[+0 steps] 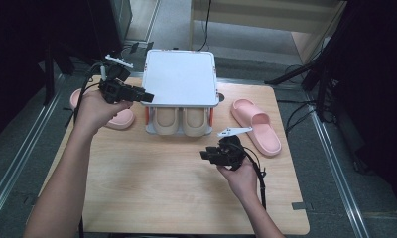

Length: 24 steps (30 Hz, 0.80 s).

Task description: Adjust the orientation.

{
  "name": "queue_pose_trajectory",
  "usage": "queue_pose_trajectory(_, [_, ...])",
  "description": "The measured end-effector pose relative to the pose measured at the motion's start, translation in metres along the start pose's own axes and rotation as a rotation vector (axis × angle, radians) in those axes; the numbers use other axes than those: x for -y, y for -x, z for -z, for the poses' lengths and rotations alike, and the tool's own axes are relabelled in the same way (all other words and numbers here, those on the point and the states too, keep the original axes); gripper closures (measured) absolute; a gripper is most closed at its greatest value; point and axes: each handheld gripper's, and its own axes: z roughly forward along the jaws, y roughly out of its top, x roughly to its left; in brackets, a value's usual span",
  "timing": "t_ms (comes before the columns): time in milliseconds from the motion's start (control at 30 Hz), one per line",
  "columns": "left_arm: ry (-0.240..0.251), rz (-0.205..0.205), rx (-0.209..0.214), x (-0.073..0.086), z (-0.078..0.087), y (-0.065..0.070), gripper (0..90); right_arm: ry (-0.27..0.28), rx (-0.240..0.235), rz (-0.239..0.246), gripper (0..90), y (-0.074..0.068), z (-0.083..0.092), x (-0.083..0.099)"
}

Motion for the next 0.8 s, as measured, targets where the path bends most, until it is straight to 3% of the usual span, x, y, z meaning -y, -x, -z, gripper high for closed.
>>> queue_pose_trajectory(233, [0.021, 0.003, -0.047, 0.014, 0.019, -0.003, 43.3, 0.033, -0.019, 0.013, 58.2, 0.004, 0.021, 0.01])
queue_pose_trajectory(333, [0.026, 0.033, -0.077, 0.023, 0.028, -0.01, 42.4, 0.05, -0.046, -0.018, 58.2, 0.01, 0.022, 0.016])
queue_pose_trajectory(467, [0.036, 0.066, -0.096, 0.036, 0.037, -0.021, 42.1, 0.044, -0.043, -0.008, 58.1, 0.013, 0.023, 0.016])
queue_pose_trajectory(700, [0.061, 0.107, -0.138, 0.06, 0.04, -0.045, 42.2, 0.062, -0.05, 0.001, 57.1, 0.017, 0.024, 0.005])
queue_pose_trajectory(800, [0.044, 0.12, -0.144, 0.066, 0.038, -0.051, 42.0, 0.072, -0.053, -0.003, 57.0, 0.018, 0.023, 0.002])
